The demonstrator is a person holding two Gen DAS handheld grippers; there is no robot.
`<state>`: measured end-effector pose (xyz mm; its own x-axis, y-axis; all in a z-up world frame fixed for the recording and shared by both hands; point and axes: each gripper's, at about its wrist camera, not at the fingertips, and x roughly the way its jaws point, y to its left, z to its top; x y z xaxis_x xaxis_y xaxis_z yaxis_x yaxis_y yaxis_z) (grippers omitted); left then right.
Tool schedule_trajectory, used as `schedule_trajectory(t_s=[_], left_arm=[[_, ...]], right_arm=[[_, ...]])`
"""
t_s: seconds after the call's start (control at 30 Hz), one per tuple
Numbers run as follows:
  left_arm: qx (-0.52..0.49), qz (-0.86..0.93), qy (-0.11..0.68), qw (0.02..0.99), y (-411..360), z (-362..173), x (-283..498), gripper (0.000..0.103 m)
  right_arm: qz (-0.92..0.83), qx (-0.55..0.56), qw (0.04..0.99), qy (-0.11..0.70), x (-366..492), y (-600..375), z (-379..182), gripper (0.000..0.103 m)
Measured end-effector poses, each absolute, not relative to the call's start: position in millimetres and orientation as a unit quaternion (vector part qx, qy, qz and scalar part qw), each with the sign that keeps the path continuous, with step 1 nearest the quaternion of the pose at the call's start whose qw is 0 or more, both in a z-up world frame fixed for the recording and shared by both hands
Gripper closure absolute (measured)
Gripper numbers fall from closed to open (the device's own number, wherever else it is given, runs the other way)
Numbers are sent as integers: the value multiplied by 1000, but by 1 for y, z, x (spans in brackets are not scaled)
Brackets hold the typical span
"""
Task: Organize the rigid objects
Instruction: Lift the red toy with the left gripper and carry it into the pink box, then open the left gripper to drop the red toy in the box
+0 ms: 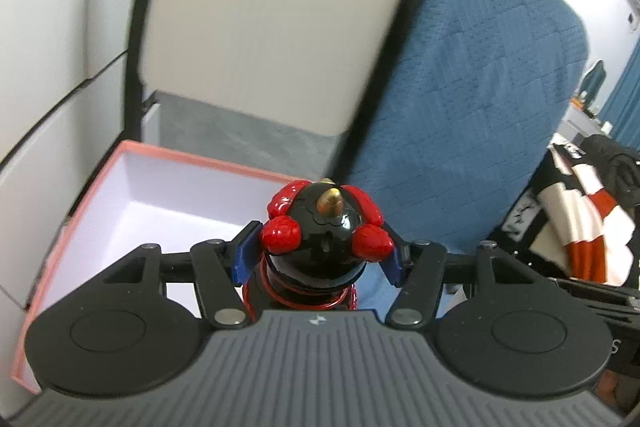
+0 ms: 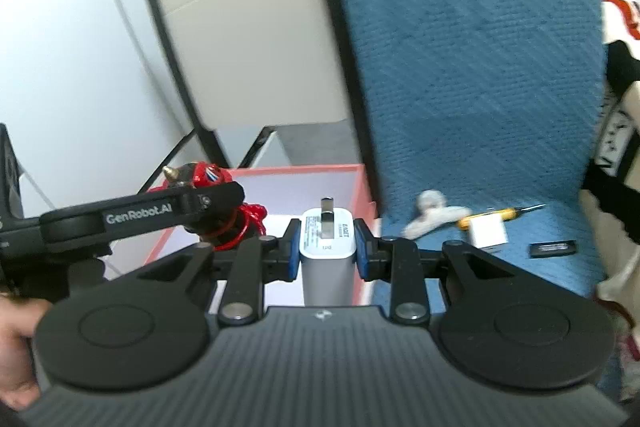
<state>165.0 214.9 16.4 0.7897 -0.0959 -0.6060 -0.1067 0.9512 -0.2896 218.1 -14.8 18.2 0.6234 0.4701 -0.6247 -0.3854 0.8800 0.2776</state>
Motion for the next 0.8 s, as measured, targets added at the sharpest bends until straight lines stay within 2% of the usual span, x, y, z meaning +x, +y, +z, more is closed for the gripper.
schedule_trajectory(t_s=[0.53,0.8], left_arm=[[-170,66,427,886,292,-98,149,37],[-177,79,441,876,300,-117,144,35]], right_arm=[[259,0,845,469,235,68,-84,73],[268,-14,831,488,235,79,-103,73]])
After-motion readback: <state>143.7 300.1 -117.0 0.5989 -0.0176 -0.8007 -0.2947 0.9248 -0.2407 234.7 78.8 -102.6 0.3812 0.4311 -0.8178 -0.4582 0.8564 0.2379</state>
